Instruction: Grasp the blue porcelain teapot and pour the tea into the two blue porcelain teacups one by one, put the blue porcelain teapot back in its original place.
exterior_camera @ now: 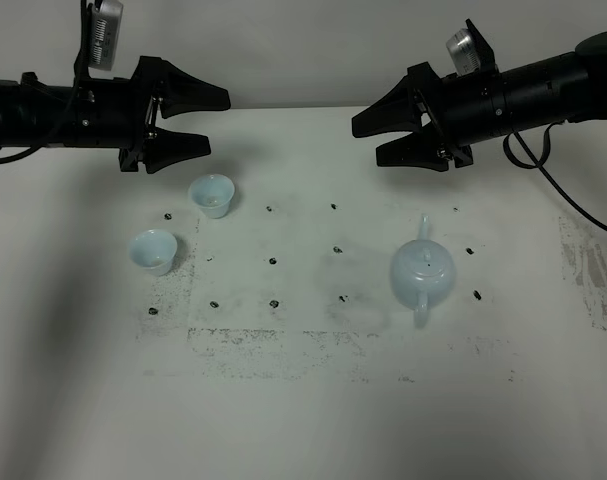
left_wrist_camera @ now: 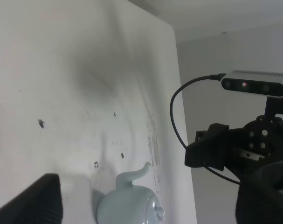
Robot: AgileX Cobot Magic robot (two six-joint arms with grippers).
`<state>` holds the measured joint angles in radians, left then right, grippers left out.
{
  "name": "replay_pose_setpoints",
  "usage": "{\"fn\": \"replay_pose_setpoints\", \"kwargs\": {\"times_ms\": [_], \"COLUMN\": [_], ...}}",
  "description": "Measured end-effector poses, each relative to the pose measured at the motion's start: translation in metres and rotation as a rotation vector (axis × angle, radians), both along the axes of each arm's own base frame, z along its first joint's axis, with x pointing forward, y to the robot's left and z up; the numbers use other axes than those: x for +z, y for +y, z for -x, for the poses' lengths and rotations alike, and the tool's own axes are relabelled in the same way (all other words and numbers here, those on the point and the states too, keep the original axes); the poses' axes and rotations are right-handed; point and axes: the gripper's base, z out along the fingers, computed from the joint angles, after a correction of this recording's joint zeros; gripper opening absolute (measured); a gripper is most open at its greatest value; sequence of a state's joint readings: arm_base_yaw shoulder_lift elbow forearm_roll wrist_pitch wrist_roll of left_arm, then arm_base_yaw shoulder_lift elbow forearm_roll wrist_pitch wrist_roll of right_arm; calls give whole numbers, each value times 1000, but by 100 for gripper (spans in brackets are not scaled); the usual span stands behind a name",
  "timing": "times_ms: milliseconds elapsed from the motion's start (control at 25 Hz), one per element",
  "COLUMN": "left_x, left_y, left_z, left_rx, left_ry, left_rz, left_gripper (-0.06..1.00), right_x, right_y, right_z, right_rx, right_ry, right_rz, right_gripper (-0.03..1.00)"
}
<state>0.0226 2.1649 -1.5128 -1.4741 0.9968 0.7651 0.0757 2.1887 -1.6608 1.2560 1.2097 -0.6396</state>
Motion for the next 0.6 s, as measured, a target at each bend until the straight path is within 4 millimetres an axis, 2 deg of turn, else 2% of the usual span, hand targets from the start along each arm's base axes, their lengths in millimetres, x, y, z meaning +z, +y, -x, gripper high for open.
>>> {"fn": "replay_pose_setpoints", "kwargs": {"times_ms": [440,600], "left_x": [0,15], "left_y": [0,12], "left_z": [0,1], "left_rx": [1,13], "left_ry": [0,-41], "left_rz": [1,-26], "left_gripper": [72,72], "right_x": [0,0], "right_y": [0,0], "right_z": [0,0], "right_rx": [4,5], "right_ry": [-1,-5], "right_rz": [-1,0], "right_gripper": [59,59]}}
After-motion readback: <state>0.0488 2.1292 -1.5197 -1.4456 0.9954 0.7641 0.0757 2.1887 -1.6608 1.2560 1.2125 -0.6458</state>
